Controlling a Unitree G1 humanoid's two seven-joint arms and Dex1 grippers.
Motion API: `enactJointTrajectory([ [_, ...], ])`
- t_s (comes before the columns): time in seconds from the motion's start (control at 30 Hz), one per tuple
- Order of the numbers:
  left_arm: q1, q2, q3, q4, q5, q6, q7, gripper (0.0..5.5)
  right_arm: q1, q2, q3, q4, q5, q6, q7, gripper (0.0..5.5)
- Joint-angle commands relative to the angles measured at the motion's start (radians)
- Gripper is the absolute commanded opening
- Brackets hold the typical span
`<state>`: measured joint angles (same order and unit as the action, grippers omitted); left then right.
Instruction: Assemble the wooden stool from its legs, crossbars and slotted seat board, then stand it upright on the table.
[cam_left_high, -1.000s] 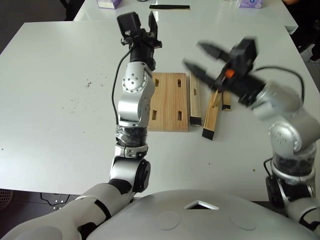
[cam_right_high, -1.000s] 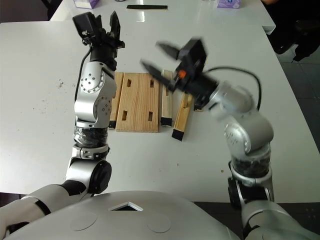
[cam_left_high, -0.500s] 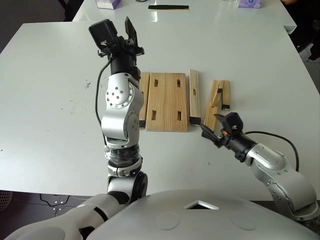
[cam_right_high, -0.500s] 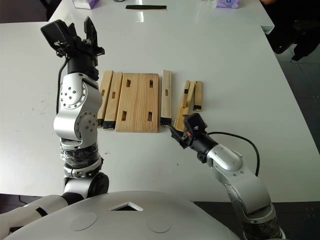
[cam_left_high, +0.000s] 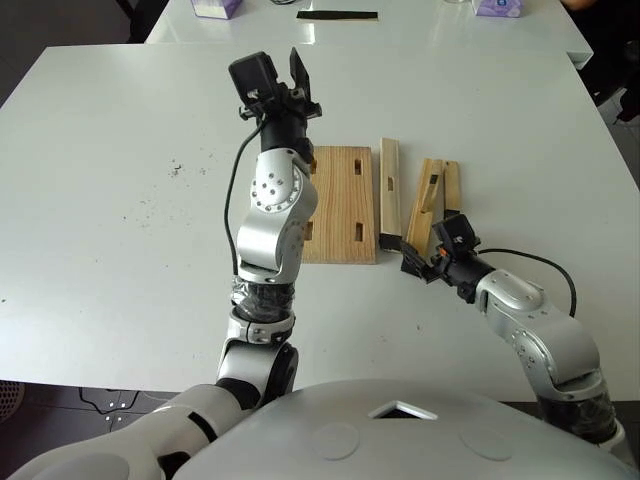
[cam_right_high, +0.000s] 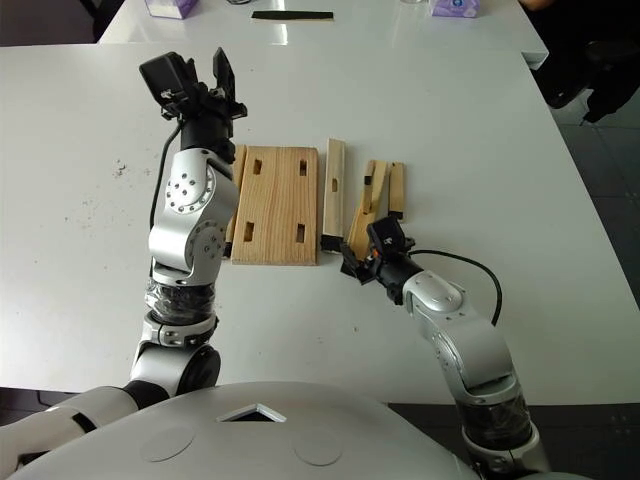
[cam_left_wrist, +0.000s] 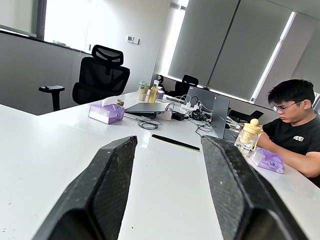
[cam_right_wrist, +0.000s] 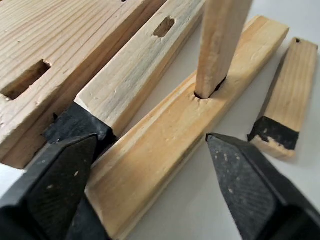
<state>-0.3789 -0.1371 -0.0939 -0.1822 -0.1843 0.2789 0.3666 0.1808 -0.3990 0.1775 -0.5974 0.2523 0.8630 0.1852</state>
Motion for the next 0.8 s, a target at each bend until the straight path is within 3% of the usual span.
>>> enactJointTrajectory([
  [0.03,0.07,-0.141,-0.029,0.056,-0.027,-0.051,0.006,2.4,-0.006,-0.008,-0.004,0.055,-0.035,0.004,0.0,4.0],
  [0.53,0.115,-0.123,-0.052,0.018,-0.065,-0.078,0.04,2.4,0.008,-0.097,-0.103,0.009,0.002,0.05,0.113,4.0],
  [0.8,0.133,-0.126,-0.084,-0.012,-0.089,-0.053,0.046,2.4,0.017,-0.065,-0.059,0.012,-0.02,0.06,0.099,4.0],
])
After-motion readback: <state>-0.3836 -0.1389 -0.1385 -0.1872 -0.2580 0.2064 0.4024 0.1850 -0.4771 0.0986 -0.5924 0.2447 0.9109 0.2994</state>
